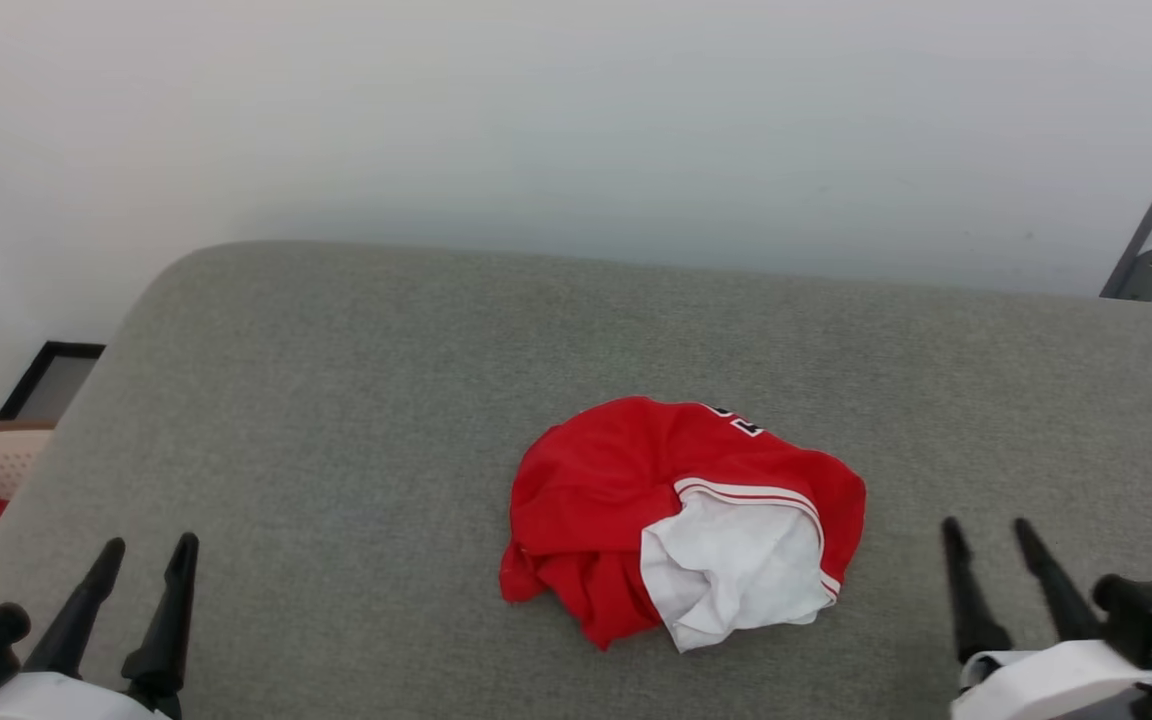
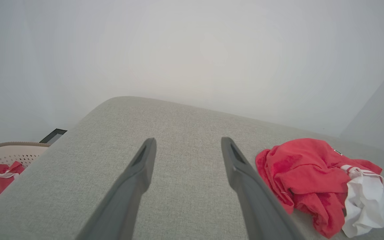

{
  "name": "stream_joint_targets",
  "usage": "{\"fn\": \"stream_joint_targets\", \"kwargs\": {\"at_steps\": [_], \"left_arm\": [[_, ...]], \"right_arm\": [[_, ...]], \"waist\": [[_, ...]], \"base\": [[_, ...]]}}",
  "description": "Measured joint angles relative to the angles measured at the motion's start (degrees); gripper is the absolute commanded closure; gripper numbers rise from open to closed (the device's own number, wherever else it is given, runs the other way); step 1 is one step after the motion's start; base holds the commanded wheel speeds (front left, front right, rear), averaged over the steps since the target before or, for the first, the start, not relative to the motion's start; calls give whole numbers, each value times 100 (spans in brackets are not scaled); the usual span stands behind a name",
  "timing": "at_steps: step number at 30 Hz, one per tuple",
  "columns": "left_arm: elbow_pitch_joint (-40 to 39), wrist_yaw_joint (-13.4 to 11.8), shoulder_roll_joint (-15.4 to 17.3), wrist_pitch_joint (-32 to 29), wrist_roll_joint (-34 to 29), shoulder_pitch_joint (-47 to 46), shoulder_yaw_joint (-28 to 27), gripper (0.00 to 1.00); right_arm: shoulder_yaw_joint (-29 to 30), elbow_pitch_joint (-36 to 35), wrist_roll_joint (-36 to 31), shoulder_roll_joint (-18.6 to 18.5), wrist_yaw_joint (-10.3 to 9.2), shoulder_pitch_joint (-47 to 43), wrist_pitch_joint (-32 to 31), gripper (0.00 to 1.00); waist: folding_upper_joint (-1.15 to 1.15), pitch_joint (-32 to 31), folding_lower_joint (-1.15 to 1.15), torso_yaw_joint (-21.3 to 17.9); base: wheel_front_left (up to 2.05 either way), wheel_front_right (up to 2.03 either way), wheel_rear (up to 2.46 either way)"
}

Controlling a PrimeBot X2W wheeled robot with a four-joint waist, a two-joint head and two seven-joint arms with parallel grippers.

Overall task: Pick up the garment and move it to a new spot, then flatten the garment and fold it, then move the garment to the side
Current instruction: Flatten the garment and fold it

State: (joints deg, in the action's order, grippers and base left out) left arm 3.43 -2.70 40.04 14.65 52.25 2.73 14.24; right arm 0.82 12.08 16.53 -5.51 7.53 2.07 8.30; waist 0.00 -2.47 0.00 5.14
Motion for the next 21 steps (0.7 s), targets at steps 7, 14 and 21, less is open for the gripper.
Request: {"fn": "stream_joint_targets", "kwargs": {"at_steps": [7, 14, 21], "left_arm": [[-52, 0, -18, -89, -11, -77, 102, 0], [-75, 25, -75, -180, -65, -263, 254, 0], [21, 129, -193, -203, -126, -519, 411, 0]], "right_arm": [[-639, -5, 145, 8, 0, 103, -360, 0], [-1087, 89, 269, -2, 0, 298, -920, 0], [-1110, 369, 214, -14, 0, 490, -1617, 0]], "waist": [[0, 51, 0, 177], [0, 191, 0, 437], [0, 426, 0, 731]], "base": [[0, 0, 0], [0, 0, 0], [0, 0, 0]]}}
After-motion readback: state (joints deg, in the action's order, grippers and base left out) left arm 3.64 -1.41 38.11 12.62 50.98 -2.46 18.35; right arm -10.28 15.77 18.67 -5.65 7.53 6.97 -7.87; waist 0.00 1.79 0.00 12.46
